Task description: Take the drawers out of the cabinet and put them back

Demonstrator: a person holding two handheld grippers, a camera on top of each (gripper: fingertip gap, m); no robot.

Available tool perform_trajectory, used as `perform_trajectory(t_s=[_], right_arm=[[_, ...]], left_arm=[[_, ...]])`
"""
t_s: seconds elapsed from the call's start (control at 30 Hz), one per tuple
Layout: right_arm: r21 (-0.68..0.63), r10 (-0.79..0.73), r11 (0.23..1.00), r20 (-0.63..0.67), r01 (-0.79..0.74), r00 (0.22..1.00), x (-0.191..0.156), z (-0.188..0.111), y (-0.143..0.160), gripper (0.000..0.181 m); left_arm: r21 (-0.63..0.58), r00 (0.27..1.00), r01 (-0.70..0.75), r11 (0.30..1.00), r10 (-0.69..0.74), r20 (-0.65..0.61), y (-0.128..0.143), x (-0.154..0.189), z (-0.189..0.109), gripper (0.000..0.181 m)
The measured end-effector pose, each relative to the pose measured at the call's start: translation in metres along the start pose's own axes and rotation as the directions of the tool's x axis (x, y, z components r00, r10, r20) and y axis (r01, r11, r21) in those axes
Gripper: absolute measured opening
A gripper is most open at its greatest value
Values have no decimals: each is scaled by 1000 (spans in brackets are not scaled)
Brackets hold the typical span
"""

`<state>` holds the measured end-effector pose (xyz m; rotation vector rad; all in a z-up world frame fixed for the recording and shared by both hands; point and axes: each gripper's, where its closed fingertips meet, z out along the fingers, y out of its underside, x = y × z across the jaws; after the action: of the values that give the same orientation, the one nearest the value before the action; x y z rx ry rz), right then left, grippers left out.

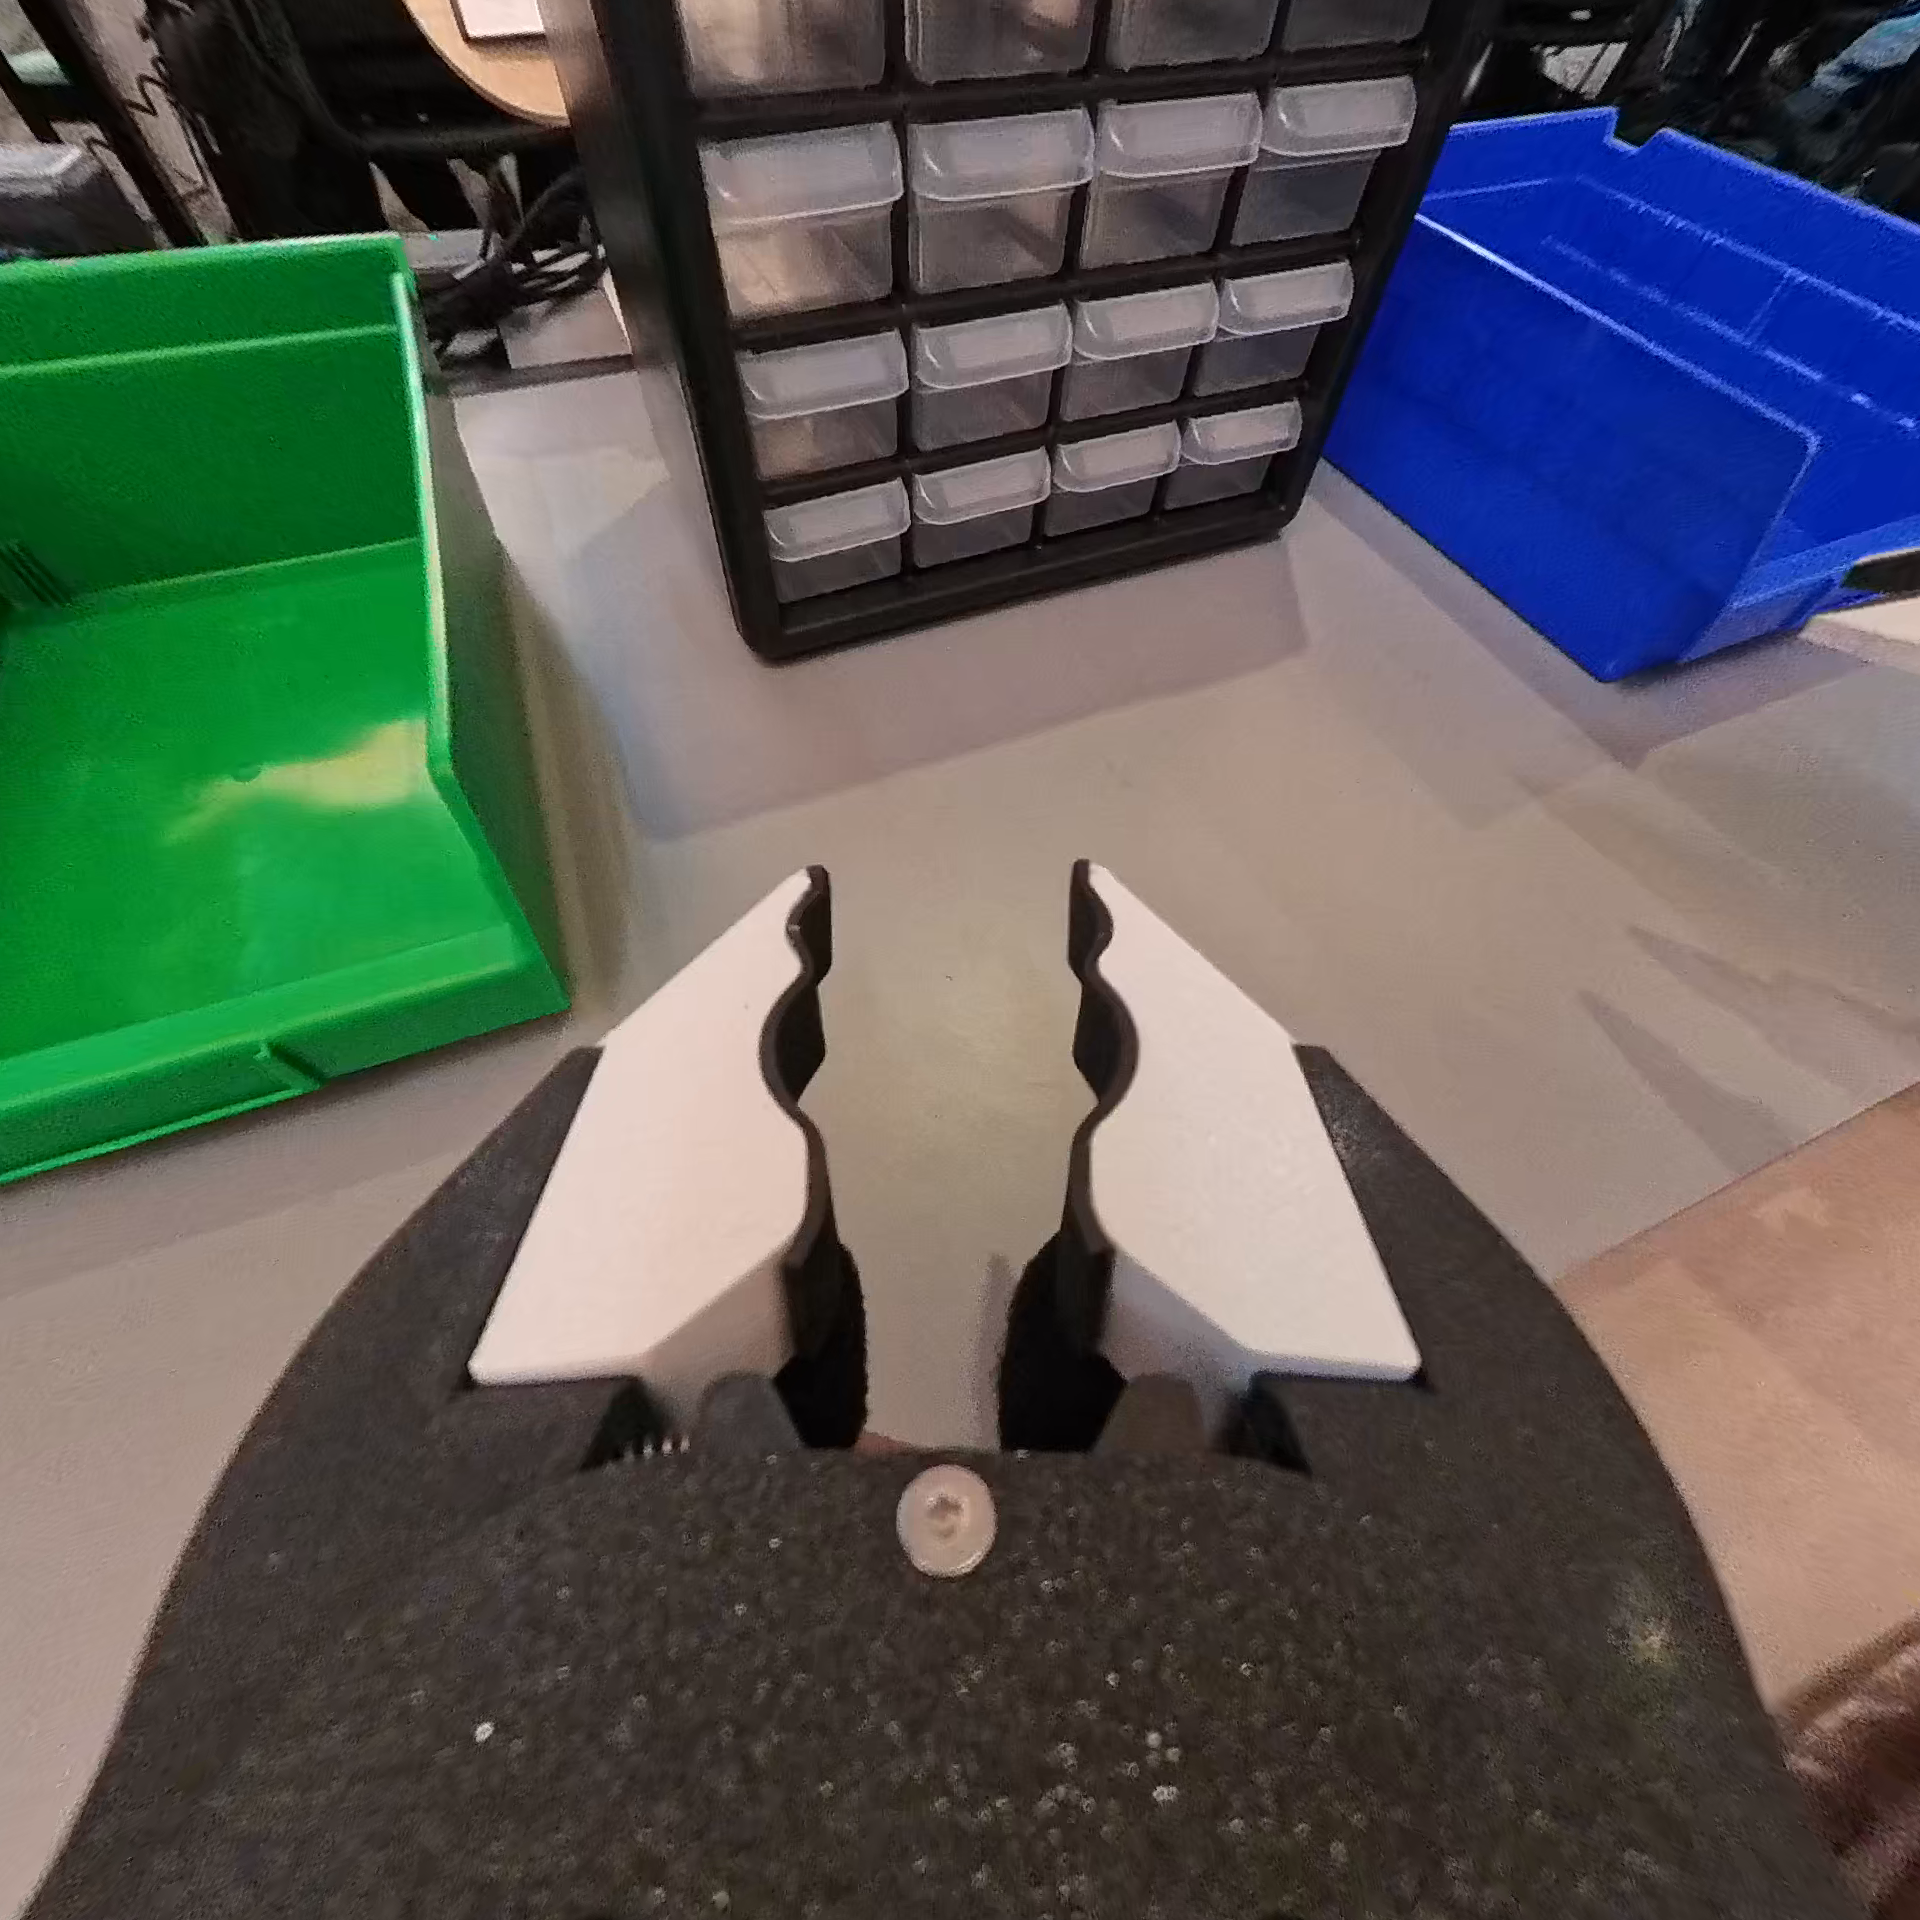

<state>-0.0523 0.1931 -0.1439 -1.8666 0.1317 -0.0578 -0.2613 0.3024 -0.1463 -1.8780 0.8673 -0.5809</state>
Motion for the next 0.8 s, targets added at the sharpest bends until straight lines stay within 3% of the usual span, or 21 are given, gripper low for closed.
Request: perform_trajectory(t_s=[0.57, 0.63, 0.7, 0.8], right_arm=[[-14, -60, 998, 33, 61, 998, -16, 10, 2, 32], [-11, -63, 998, 32, 64, 997, -16, 9, 2, 31], [-12, -57, 998, 34, 57, 998, -15, 9, 2, 32], [-11, -39, 999, 45, 39, 998, -14, 10, 1, 32]], left_arm=[[3, 997, -70, 998, 70, 44, 0, -2, -1, 45], [8, 994, -103, 995, 103, 34, -1, -1, -3, 39], [84, 987, -136, 987, 129, 92, -10, -6, -5, 37], [131, 966, -231, 964, 212, 147, -18, -7, -4, 50]])
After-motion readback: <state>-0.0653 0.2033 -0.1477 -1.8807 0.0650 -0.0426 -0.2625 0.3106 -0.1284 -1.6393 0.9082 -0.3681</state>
